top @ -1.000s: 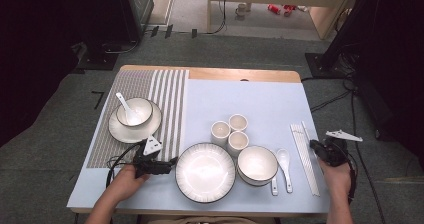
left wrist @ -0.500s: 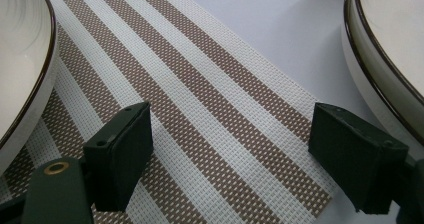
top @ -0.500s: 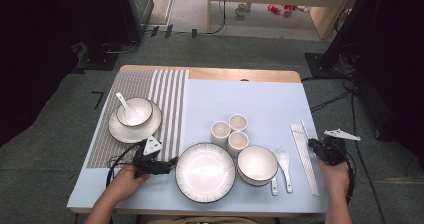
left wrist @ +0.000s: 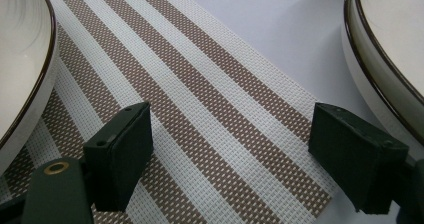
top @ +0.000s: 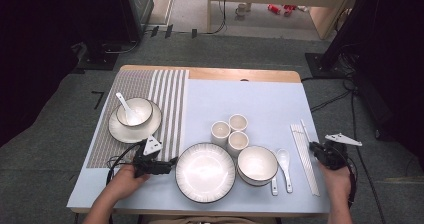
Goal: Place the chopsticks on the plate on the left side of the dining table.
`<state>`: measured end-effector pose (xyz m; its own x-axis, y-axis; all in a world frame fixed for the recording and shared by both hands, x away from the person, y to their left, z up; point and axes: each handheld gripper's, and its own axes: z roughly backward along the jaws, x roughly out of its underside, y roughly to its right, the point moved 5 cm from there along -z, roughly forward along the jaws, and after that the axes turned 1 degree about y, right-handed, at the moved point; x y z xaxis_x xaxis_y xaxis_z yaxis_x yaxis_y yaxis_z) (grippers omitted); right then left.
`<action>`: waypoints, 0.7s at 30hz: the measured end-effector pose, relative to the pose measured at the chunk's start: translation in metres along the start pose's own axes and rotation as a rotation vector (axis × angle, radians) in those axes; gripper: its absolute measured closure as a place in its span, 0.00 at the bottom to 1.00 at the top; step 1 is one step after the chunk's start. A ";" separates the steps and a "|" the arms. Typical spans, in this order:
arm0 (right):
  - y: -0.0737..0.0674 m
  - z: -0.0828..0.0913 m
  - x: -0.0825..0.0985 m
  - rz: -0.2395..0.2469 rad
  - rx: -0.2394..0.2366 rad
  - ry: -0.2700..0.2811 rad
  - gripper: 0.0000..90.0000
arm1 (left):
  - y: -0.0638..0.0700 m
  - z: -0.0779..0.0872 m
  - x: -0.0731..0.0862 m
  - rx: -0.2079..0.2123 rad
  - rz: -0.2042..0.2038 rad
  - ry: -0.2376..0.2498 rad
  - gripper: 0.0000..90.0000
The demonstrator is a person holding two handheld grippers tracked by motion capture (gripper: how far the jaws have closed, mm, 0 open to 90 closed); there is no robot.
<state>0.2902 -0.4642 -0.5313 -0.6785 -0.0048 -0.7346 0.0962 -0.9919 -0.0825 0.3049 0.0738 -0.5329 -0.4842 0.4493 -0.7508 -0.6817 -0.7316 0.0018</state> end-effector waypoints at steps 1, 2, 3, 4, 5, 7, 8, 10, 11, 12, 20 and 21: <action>0.000 0.000 0.000 -0.006 0.002 0.003 0.91 | 0.000 0.000 0.000 0.000 0.000 0.000 0.20; 0.000 0.000 0.001 -0.007 0.002 0.007 0.92 | 0.000 0.000 0.000 0.000 0.000 -0.001 0.20; 0.000 -0.001 0.001 -0.006 0.006 0.008 0.92 | 0.000 0.000 0.000 0.000 0.002 0.001 0.20; 0.000 -0.001 0.000 -0.006 0.008 0.006 0.93 | 0.000 0.000 0.000 0.000 0.003 0.002 0.20; 0.000 -0.001 0.000 -0.006 0.006 0.004 0.94 | 0.000 0.000 0.000 0.000 0.003 0.003 0.20; 0.000 -0.001 -0.001 -0.019 0.007 -0.006 0.94 | 0.000 0.000 0.000 0.000 0.004 0.003 0.20; 0.001 0.000 -0.001 -0.023 0.006 -0.011 0.94 | 0.000 0.000 0.000 0.000 0.003 0.002 0.20; 0.001 0.000 -0.002 -0.029 0.002 -0.014 0.94 | 0.000 0.000 0.000 0.000 0.002 0.001 0.20; 0.001 0.000 -0.002 -0.027 0.001 -0.017 0.95 | 0.000 0.000 0.000 0.000 0.002 0.001 0.20; 0.002 0.000 -0.003 -0.024 0.007 -0.023 0.95 | 0.000 0.000 0.000 0.000 0.002 0.001 0.20; 0.003 0.005 -0.007 -0.030 0.015 -0.011 0.95 | 0.000 0.000 0.000 0.000 0.001 0.001 0.20; 0.003 0.006 -0.008 -0.029 0.015 -0.008 0.95 | 0.000 0.000 0.000 0.000 0.002 0.001 0.20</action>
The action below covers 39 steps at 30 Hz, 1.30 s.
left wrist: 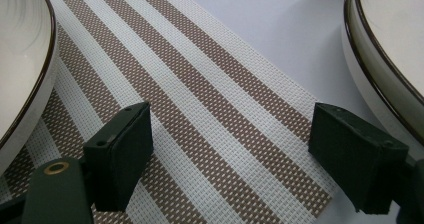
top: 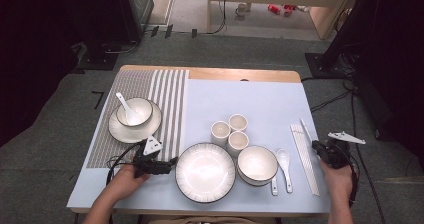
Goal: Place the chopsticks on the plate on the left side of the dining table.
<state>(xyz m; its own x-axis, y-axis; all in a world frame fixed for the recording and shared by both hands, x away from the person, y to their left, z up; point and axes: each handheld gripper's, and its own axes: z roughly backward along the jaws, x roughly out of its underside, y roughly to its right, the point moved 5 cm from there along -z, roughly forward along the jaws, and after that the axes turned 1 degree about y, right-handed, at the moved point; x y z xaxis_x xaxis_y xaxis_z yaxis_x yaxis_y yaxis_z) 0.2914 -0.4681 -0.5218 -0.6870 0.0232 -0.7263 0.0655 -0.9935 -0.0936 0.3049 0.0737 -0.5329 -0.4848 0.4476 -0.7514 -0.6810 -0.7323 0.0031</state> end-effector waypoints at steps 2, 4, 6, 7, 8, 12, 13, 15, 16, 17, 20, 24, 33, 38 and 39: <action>-0.001 0.001 -0.001 -0.002 -0.004 0.000 0.95 | 0.000 0.000 0.000 -0.001 -0.001 -0.001 0.20; -0.001 0.001 -0.002 0.001 -0.009 -0.005 0.95 | 0.000 0.000 0.000 -0.001 -0.002 -0.001 0.20; -0.003 0.001 -0.003 -0.007 -0.017 -0.010 0.95 | 0.000 0.000 0.000 -0.001 -0.002 -0.002 0.20; -0.003 0.001 -0.003 -0.010 -0.019 -0.014 0.95 | 0.000 0.000 0.000 -0.001 -0.002 -0.002 0.20; -0.004 0.001 -0.004 -0.006 -0.020 -0.016 0.95 | 0.000 0.000 0.000 -0.001 -0.001 -0.002 0.20; -0.006 0.001 -0.007 -0.007 -0.024 -0.017 0.95 | 0.000 0.000 0.000 -0.001 -0.001 -0.002 0.20; -0.006 0.001 -0.008 -0.006 -0.027 -0.015 0.95 | 0.000 0.000 0.000 -0.001 -0.001 -0.001 0.20; -0.007 0.001 -0.009 -0.008 -0.033 -0.016 0.95 | 0.000 0.000 0.000 -0.001 -0.002 -0.002 0.20; -0.007 0.001 -0.009 -0.006 -0.036 -0.014 0.95 | 0.000 0.000 0.000 -0.001 -0.002 -0.002 0.20; -0.008 0.001 -0.010 -0.010 -0.039 -0.017 0.95 | 0.000 0.000 0.000 -0.001 -0.002 -0.002 0.20; -0.008 0.000 -0.011 -0.013 -0.048 -0.020 0.95 | 0.000 0.000 0.000 -0.002 -0.004 -0.002 0.20; -0.008 0.000 -0.013 -0.013 -0.057 -0.020 0.95 | 0.001 0.001 0.000 -0.007 0.004 -0.004 0.20; -0.012 0.000 -0.014 -0.003 -0.078 -0.021 0.95 | 0.002 0.002 0.001 -0.009 0.005 -0.004 0.20; -0.017 0.001 -0.016 0.007 -0.102 -0.022 0.95 | 0.003 0.003 0.002 -0.007 0.009 -0.003 0.20; -0.018 0.001 -0.017 0.011 -0.108 -0.022 0.95 | 0.002 0.003 0.002 -0.007 0.009 -0.003 0.20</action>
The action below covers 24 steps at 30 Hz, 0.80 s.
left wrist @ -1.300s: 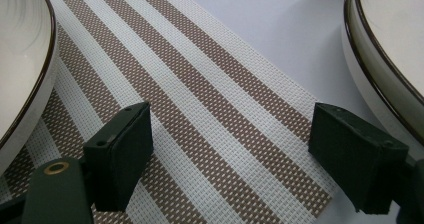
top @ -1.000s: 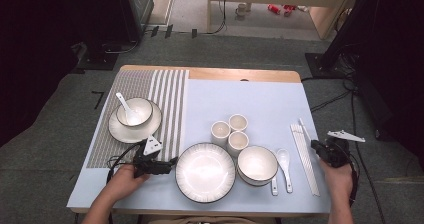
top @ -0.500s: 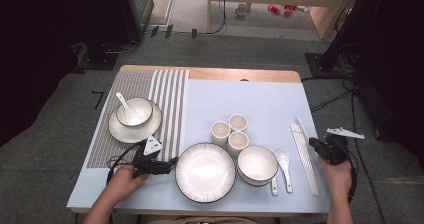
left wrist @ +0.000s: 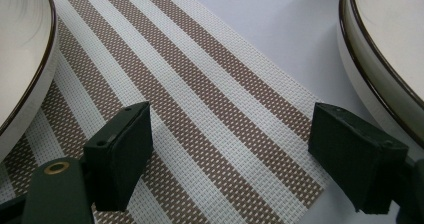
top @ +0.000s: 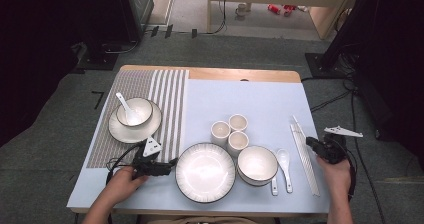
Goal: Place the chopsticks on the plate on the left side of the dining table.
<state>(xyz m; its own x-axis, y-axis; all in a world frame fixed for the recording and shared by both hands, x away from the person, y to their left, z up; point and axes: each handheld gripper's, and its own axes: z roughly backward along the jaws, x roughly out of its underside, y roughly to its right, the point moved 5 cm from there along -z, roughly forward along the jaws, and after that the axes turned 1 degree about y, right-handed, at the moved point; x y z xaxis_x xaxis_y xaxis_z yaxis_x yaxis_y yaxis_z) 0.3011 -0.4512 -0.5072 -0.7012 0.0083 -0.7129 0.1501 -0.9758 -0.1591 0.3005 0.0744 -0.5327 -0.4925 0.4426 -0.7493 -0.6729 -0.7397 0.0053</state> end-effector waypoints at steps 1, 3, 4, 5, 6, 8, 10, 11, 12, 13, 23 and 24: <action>-0.001 0.000 -0.001 0.002 -0.004 -0.001 0.95 | 0.000 0.000 0.000 0.000 0.000 0.000 0.20; -0.002 -0.001 -0.002 0.004 -0.010 -0.001 0.95 | 0.000 0.000 0.000 0.000 0.000 0.001 0.20; -0.003 -0.001 -0.002 0.004 -0.014 -0.002 0.95 | 0.000 0.000 0.000 0.000 0.000 0.001 0.20; -0.004 -0.001 -0.002 0.007 -0.018 -0.002 0.95 | 0.000 0.000 0.000 0.000 0.000 0.001 0.20; -0.004 -0.001 -0.003 0.010 -0.022 -0.002 0.95 | 0.000 0.000 0.000 0.000 0.000 0.001 0.20; -0.005 -0.001 -0.003 0.016 -0.028 -0.002 0.95 | 0.000 0.000 0.000 0.001 0.000 0.001 0.20; -0.006 -0.001 -0.004 0.015 -0.034 -0.003 0.95 | 0.000 0.000 0.000 0.001 0.000 0.002 0.20; -0.007 -0.001 -0.004 0.016 -0.039 -0.003 0.95 | 0.000 0.000 0.000 0.001 0.000 0.002 0.20; -0.007 -0.001 -0.004 0.017 -0.042 -0.005 0.95 | 0.000 0.000 0.000 0.001 0.000 0.002 0.20; -0.008 -0.001 -0.004 0.018 -0.043 -0.007 0.95 | 0.000 0.000 0.000 0.001 0.000 0.002 0.20; -0.013 -0.004 -0.009 0.030 -0.075 -0.010 0.95 | 0.000 0.000 0.000 0.001 0.001 0.002 0.20; -0.014 -0.004 -0.009 0.033 -0.077 -0.013 0.95 | 0.000 0.000 0.000 0.001 0.001 0.002 0.20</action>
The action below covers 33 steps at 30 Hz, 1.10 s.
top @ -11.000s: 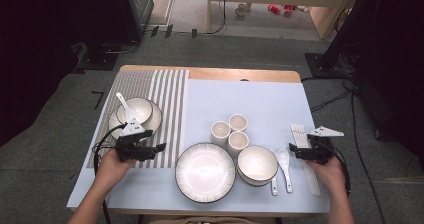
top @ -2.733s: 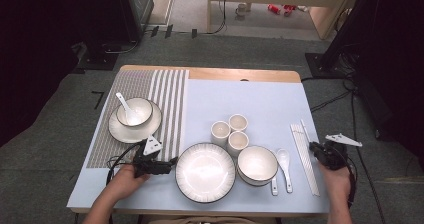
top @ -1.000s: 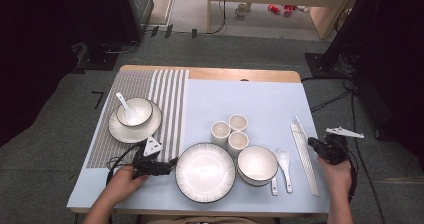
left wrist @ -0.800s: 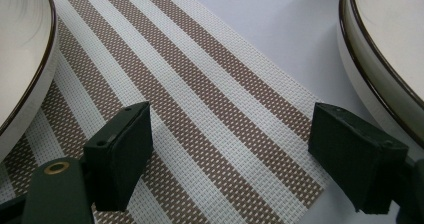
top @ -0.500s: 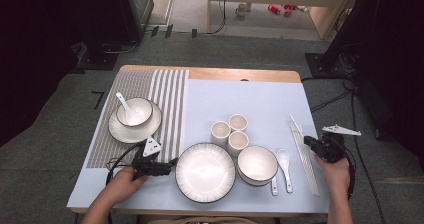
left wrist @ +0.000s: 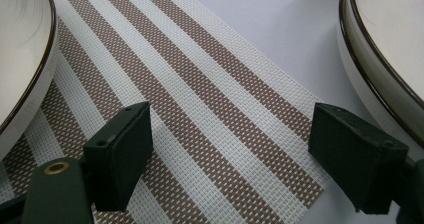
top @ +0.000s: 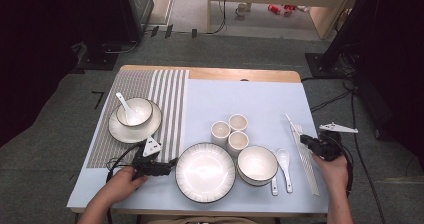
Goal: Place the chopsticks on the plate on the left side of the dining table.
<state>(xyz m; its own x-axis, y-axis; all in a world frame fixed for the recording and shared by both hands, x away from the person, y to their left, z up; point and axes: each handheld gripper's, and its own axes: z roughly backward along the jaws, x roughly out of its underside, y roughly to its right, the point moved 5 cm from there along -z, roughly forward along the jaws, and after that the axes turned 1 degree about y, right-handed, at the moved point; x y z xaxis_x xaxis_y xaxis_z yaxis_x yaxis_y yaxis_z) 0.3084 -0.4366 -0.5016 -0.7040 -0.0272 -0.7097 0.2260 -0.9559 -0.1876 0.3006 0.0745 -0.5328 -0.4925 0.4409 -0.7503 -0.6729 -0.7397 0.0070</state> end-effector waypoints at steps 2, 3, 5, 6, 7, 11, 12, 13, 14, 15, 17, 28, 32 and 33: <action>-0.002 -0.001 -0.001 0.008 -0.004 -0.001 0.95 | 0.000 0.000 0.000 0.000 0.000 0.000 0.20; -0.003 -0.002 -0.002 0.013 -0.006 -0.001 0.95 | 0.000 0.000 0.000 0.000 -0.001 0.000 0.20; -0.005 -0.002 -0.003 0.022 -0.013 -0.003 0.95 | 0.000 0.000 0.000 0.000 -0.001 0.000 0.20; -0.006 -0.003 -0.004 0.027 -0.016 -0.002 0.95 | 0.000 0.000 0.000 0.000 0.000 0.000 0.20; -0.007 -0.003 -0.004 0.030 -0.019 -0.003 0.95 | 0.000 0.000 0.000 0.000 0.000 0.000 0.20; -0.009 -0.005 -0.005 0.037 -0.026 -0.007 0.95 | 0.000 0.000 0.000 0.001 0.000 0.000 0.20; -0.010 -0.005 -0.006 0.036 -0.030 -0.007 0.95 | 0.000 0.000 0.000 0.001 0.000 0.000 0.20; -0.011 -0.005 -0.006 0.038 -0.034 -0.006 0.95 | 0.000 0.000 0.000 0.001 0.000 -0.001 0.20; -0.011 -0.005 -0.006 0.038 -0.039 -0.006 0.95 | 0.000 0.000 0.000 0.001 0.000 0.000 0.20; -0.012 -0.005 -0.006 0.037 -0.041 -0.006 0.95 | 0.000 0.000 0.000 0.001 0.000 0.000 0.20; -0.013 -0.005 -0.007 0.037 -0.046 -0.006 0.95 | 0.000 0.000 0.000 0.001 0.000 0.000 0.20; -0.020 -0.008 -0.010 0.059 -0.083 -0.013 0.95 | 0.000 0.000 0.000 0.001 0.000 0.000 0.20; -0.023 -0.009 -0.011 0.067 -0.092 -0.020 0.95 | 0.000 0.000 0.000 0.001 0.000 0.000 0.20; -0.024 -0.010 -0.011 0.069 -0.093 -0.022 0.95 | 0.000 0.000 0.000 0.001 0.000 0.000 0.20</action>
<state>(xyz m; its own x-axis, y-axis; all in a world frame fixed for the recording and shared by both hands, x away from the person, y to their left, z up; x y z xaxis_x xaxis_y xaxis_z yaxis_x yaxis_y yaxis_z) 0.3171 -0.4105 -0.4962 -0.6991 -0.0993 -0.7081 0.3348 -0.9205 -0.2015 0.3006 0.0747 -0.5328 -0.4927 0.4410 -0.7501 -0.6732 -0.7394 0.0075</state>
